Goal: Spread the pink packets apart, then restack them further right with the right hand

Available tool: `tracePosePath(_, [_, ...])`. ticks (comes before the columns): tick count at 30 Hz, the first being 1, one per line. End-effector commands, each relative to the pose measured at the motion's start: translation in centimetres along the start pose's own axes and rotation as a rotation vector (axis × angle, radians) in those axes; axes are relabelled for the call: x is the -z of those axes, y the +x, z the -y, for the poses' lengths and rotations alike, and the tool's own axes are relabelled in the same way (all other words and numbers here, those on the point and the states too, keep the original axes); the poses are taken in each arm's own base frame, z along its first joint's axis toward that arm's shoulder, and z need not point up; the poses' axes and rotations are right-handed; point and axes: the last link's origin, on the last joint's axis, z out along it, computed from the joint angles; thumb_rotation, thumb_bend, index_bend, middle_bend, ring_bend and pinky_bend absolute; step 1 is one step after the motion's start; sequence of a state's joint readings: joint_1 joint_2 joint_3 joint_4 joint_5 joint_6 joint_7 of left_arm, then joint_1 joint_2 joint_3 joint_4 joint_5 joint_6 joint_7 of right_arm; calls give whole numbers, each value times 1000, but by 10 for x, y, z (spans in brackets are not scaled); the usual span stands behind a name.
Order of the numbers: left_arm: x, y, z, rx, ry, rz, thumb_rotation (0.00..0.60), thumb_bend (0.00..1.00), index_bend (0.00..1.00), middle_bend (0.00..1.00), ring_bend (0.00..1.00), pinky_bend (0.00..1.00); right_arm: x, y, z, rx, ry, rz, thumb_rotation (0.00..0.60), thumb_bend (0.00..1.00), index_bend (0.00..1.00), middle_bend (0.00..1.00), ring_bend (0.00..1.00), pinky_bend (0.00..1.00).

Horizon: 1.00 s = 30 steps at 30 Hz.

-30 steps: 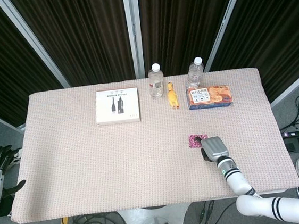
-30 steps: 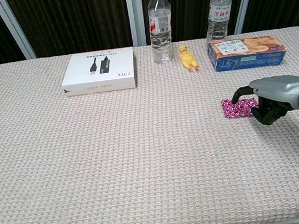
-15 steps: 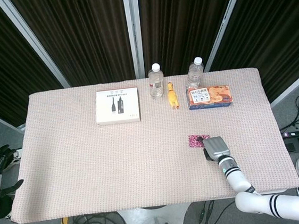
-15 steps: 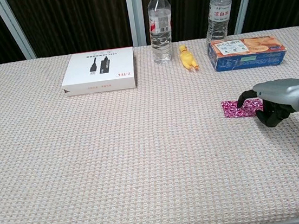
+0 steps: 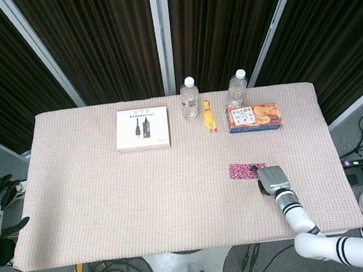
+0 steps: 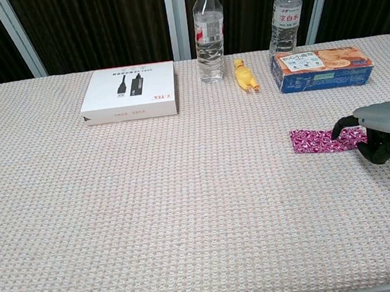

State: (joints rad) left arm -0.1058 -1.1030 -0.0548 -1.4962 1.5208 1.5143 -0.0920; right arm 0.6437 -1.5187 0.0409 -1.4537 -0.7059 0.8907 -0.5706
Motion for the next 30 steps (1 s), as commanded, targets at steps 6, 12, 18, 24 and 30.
tracePosePath(6, [-1,2,-1,0,1,-4,600,0,245,226,121,239,5,1,-15,9,-29,8,600,655,233,1000,1000,1000])
tracePosePath(12, [-2,2,-2,2,1,-3,600,0,245,226,122,239,8,6,-20,5,-34,-4,600,660,240,1000,1000,1000])
tracePosePath(18, [-2,3,-2,2,0,-5,600,0,245,226,121,239,12,12,-17,-10,-17,-27,600,659,241,1000,1000,1000])
tracePosePath(24, [-3,3,-2,1,0,-8,600,0,246,226,122,239,8,13,-1,-16,20,-23,600,661,241,1000,1000,1000])
tracePosePath(30, [-3,4,-1,-2,3,-8,600,0,245,226,121,239,2,10,16,-8,52,-12,600,659,241,1000,1000,1000])
